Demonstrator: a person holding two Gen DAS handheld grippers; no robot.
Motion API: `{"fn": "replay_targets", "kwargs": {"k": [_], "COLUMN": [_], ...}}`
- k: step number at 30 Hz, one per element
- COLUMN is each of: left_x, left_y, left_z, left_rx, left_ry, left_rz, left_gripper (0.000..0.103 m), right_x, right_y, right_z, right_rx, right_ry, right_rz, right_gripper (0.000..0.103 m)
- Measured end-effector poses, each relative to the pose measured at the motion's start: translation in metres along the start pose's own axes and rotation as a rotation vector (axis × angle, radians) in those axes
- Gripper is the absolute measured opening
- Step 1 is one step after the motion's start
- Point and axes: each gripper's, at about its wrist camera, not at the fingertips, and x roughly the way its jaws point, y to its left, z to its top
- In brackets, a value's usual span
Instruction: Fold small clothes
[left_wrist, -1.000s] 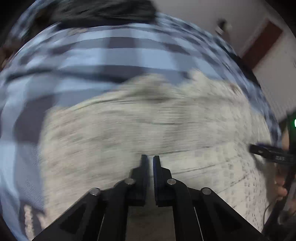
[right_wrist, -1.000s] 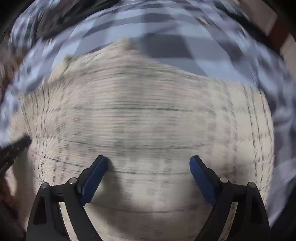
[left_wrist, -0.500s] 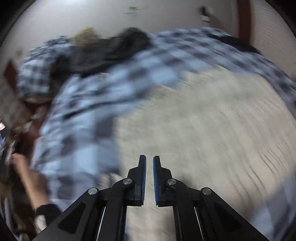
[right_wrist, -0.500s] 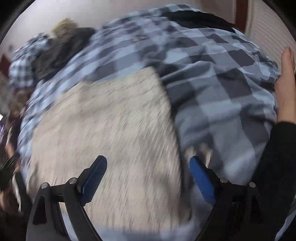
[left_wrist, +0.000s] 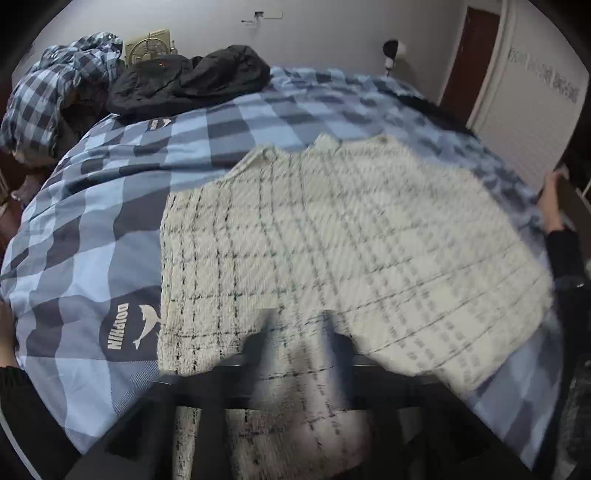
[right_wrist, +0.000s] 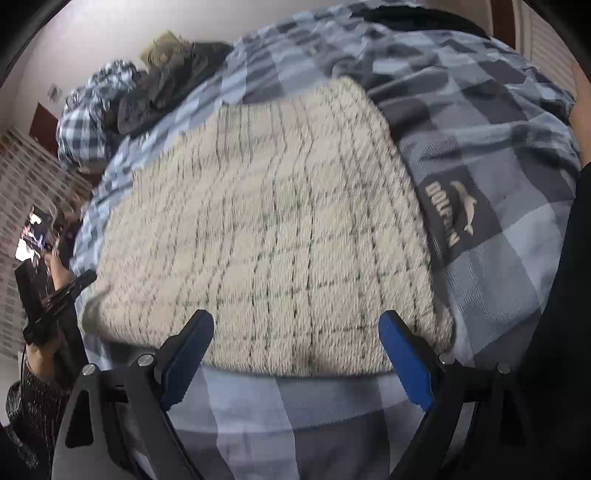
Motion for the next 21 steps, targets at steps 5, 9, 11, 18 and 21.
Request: {"fn": "replay_targets", "kwargs": {"k": [5, 9, 11, 18, 21], "left_x": [0.002, 0.007, 0.022, 0.044, 0.047], "left_y": [-0.005, -0.013, -0.009, -0.022, -0.019], "left_z": [0.0, -0.018, -0.034, -0.052, -0.054], "left_rx": [0.023, 0.046, 0.005, 0.005, -0.03], "left_ry": [0.025, 0.12, 0.182, 0.206, 0.208], "left_rz": [-0.089, -0.068, -0.089, 0.062, 0.052], "left_gripper": [0.103, 0.103, 0.103, 0.103, 0.103], "right_x": [0.002, -0.017, -0.023, -0.004, -0.005], "right_y": [0.005, 0.003, -0.002, -0.047, -0.061], "right_z": [-0.002, -0.007, -0.006, -0.003, -0.003], "right_rx": [0.01, 0.012, 0.031, 0.237, 0.308], "right_ry": [-0.003, -0.052, -0.083, -0.006, 0.0], "right_rz": [-0.021, -0.066, -0.098, -0.158, -0.144], "right_gripper": [0.089, 0.089, 0.089, 0.089, 0.089]}}
